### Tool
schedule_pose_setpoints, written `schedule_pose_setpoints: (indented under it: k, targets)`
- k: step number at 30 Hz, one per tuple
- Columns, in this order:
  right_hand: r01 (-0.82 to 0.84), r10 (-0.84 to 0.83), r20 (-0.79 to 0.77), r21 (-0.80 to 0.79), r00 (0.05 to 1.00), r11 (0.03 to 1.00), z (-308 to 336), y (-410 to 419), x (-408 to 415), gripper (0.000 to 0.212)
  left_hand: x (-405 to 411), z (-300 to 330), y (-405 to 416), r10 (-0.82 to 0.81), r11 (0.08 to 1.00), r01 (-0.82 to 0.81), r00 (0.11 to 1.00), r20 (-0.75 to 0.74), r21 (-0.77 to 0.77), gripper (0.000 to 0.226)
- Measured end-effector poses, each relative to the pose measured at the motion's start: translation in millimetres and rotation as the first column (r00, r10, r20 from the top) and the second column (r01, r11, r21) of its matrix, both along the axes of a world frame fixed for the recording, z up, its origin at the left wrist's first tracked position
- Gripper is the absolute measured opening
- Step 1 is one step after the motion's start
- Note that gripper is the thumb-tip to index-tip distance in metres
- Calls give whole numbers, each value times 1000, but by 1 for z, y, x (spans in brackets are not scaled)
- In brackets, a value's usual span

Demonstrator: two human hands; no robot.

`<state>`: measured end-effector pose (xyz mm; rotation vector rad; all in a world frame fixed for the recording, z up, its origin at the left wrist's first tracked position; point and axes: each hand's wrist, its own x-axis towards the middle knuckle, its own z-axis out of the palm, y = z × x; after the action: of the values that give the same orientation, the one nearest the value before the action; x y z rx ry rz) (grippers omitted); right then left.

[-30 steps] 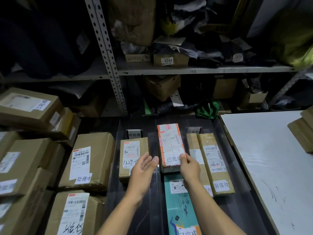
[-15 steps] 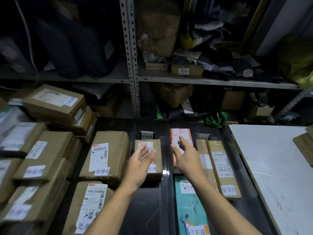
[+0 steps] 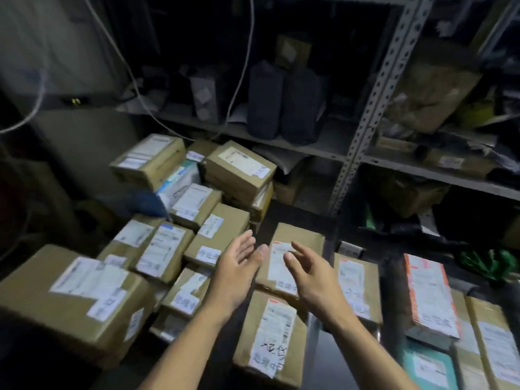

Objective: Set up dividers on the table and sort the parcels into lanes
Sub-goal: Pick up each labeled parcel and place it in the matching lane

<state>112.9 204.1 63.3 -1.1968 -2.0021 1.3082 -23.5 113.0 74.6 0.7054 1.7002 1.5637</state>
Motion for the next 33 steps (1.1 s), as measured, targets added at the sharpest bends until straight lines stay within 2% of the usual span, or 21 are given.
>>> schedule_pose_setpoints:
  k: [6,9,14,16,18,20,21,23,25,26,29,31,33]
  targets:
    - [-169,170,-1,-76,985,983,-22,-38,-81,47,-61,-7,-53,147,989,-146,989,6,-15,51]
    - [-237,238,-6,-125,971,963,-29,-60,-121,47,-93,-12,-86,222,975,-222,975,18,-5,52]
    - [-391,397,17,-142,918,909,-40,-97,-176,39,-146,-16,-137,355,934,-356,928,-113,13,51]
    - [-429,436,53,-114,898,896,-43,-107,-199,47,-168,-21,-157,474,872,-490,850,-231,-11,50]
    - [-456,462,115,-73,879,887,-46,-114,-220,56,-189,-32,-176,550,747,-660,680,-485,-77,58]
    - [-504,508,157,-71,847,861,-50,-119,-238,61,-205,-44,-193,546,584,-801,510,-664,-135,82]
    - [-529,537,167,-93,827,844,-51,-120,-246,62,-210,-52,-201,571,514,-841,482,-665,-170,96]
    - [-570,591,180,-155,787,807,-54,-124,-260,61,-216,-68,-214,666,437,-856,515,-539,-277,118]
    - [-609,635,216,-183,741,772,-58,-128,-269,51,-217,-83,-221,761,453,-815,564,-321,-361,128]
    - [-621,650,235,-192,722,760,-60,-129,-272,44,-216,-89,-222,788,481,-793,578,-212,-375,126]
    - [-608,649,236,-226,723,761,-64,-131,-274,30,-209,-101,-219,780,580,-732,626,-17,-357,97]
    - [-592,634,206,-231,746,772,-63,-132,-272,20,-206,-105,-215,766,611,-718,642,21,-335,71]
    - [-570,613,166,-244,773,785,-63,-134,-267,22,-207,-104,-212,763,621,-723,646,23,-304,62]
